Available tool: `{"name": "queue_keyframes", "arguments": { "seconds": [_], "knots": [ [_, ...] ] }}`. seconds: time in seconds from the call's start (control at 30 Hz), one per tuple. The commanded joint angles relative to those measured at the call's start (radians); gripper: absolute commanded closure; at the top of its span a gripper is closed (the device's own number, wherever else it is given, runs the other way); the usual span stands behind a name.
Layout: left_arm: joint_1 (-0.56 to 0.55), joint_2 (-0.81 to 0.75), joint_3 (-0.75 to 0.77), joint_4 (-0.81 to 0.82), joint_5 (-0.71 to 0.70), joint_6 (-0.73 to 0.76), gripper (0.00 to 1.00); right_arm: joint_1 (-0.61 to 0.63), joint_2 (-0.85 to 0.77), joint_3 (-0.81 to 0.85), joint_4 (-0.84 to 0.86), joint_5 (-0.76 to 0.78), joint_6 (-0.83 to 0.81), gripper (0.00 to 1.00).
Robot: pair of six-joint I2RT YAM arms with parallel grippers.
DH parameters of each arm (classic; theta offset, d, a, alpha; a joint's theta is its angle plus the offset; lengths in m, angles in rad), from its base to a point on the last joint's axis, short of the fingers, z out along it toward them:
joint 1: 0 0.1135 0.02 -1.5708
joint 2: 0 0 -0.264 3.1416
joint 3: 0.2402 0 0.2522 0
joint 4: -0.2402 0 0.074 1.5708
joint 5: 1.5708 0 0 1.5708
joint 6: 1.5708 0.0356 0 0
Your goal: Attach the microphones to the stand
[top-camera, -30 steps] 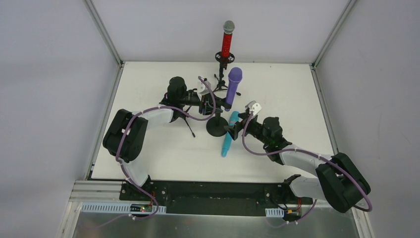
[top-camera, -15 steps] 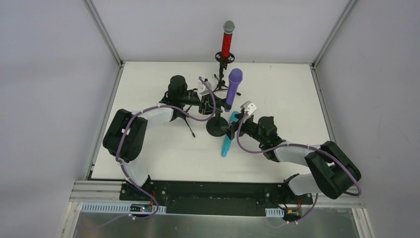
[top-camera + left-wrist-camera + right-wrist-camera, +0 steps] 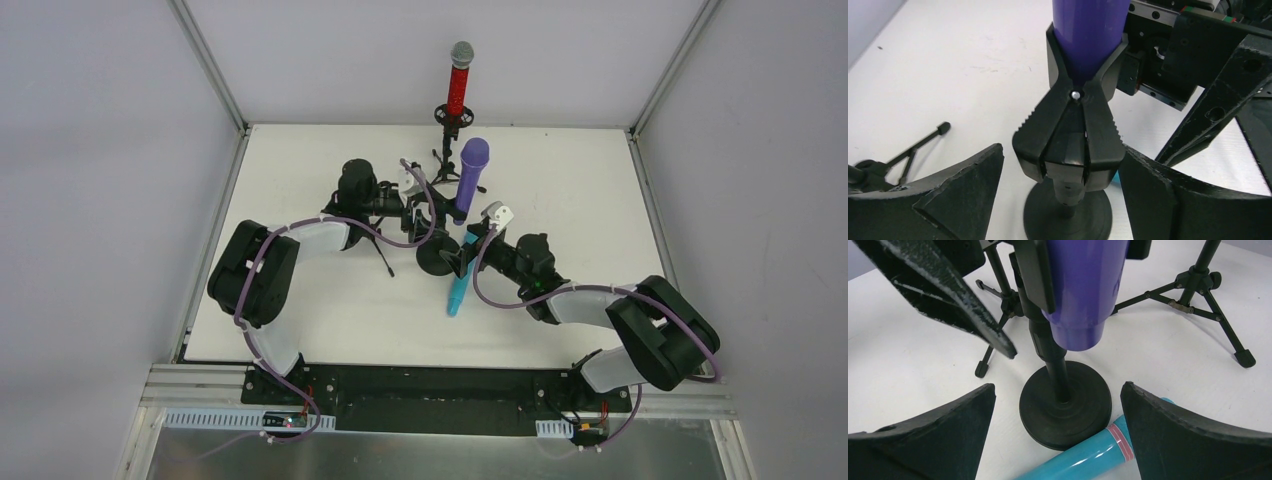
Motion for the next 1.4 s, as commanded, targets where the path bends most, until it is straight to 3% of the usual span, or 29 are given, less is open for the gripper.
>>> {"name": "queue_keyframes", "arguments": {
  "seconds": [0.0,0.1,0.4,0.6,0.67,0.87,1.0,1.17,1.37],
  "knots": [
    [0.000,-0.003,-0.016,0.242,0.002,-0.121,0.26,0.005,0.003,0.011,0.087,0.009,-0.011,0.01],
    [0.002,0.012,-0.031,0.314,-0.008,-0.136,0.38,0.005,0.005,0.009,0.090,0.011,-0.011,0.01],
    [0.001,0.008,-0.010,0.184,0.035,-0.068,0.61,0.006,0.024,0.012,0.101,0.009,-0.011,0.01],
    [0.002,0.003,0.008,0.105,0.085,-0.001,0.75,0.005,0.087,0.000,0.211,0.015,-0.002,0.01],
    [0.000,0.006,0.018,0.094,0.084,-0.002,1.00,0.005,0.116,-0.007,0.265,0.016,0.001,0.01],
    [0.001,0.003,-0.001,0.149,0.051,-0.040,1.00,0.033,0.234,-0.023,0.482,0.073,-0.019,0.01],
    [-0.007,0.003,-0.001,0.193,0.032,-0.090,1.00,0.085,0.279,0.004,0.488,0.130,-0.096,0.01],
    [-0.012,0.006,-0.016,0.259,-0.019,-0.135,1.00,0.147,0.319,0.049,0.488,0.315,-0.134,0.02],
    [-0.020,0.013,-0.024,0.302,-0.055,-0.179,1.00,0.183,0.373,0.097,0.488,0.482,-0.088,0.21]
  ]
}}
